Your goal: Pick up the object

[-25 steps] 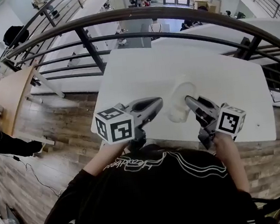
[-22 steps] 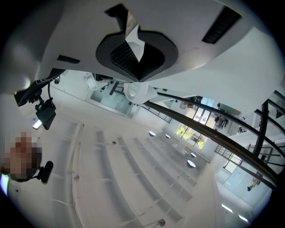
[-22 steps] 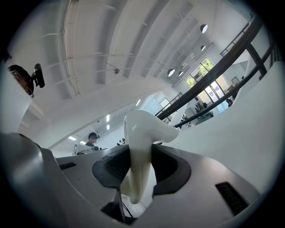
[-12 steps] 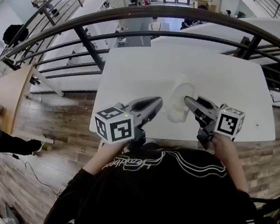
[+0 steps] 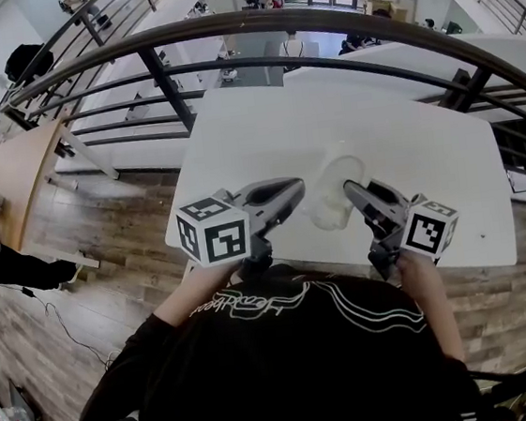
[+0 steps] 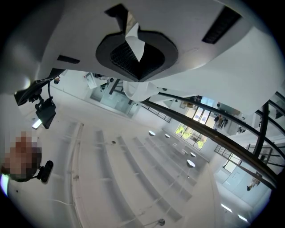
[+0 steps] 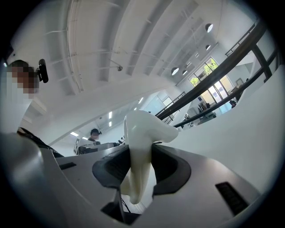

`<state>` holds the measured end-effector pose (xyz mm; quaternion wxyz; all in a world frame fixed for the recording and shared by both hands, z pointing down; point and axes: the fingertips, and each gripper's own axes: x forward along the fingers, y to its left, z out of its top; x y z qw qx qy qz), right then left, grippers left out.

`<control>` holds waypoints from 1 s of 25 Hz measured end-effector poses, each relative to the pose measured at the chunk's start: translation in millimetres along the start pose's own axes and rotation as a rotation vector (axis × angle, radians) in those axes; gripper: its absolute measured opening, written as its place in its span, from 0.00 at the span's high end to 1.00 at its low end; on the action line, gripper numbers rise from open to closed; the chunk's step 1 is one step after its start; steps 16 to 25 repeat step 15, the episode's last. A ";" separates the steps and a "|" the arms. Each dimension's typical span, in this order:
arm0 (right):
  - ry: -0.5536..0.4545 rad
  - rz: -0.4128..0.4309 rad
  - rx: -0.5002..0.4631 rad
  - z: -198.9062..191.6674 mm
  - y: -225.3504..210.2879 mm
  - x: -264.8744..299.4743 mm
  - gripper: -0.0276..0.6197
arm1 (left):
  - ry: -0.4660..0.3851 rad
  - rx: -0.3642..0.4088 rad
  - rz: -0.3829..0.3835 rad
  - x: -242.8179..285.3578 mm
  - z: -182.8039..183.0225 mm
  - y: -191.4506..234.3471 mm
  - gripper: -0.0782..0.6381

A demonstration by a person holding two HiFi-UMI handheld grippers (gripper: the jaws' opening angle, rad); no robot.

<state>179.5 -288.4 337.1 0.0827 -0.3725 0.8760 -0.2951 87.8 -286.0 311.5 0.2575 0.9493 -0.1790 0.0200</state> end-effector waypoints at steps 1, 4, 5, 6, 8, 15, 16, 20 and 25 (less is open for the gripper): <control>0.002 0.001 0.001 0.7 -0.7 0.1 0.75 | 0.000 -0.002 0.002 0.9 0.7 0.5 0.88; 0.008 0.002 0.003 2.5 -5.5 -2.0 0.75 | 0.007 -0.006 0.006 6.9 0.9 -0.6 0.88; 0.009 0.005 0.004 3.0 -5.9 -2.0 0.75 | 0.010 -0.006 0.007 8.4 0.9 -1.0 0.88; 0.010 0.008 0.005 3.3 -5.6 -1.7 0.75 | 0.012 -0.005 0.009 9.2 0.9 -1.3 0.88; 0.010 0.013 0.007 2.6 -5.3 -0.9 0.75 | 0.017 -0.003 0.011 9.8 0.2 -1.6 0.88; 0.005 0.021 0.012 3.1 -9.2 0.1 0.75 | 0.029 0.000 0.012 14.0 -2.2 -1.3 0.88; 0.005 0.021 0.012 3.1 -9.2 0.1 0.75 | 0.029 0.000 0.012 14.0 -2.2 -1.3 0.88; 0.005 0.021 0.012 3.1 -9.2 0.1 0.75 | 0.029 0.000 0.012 14.0 -2.2 -1.3 0.88; 0.005 0.021 0.012 3.1 -9.2 0.1 0.75 | 0.029 0.000 0.012 14.0 -2.2 -1.3 0.88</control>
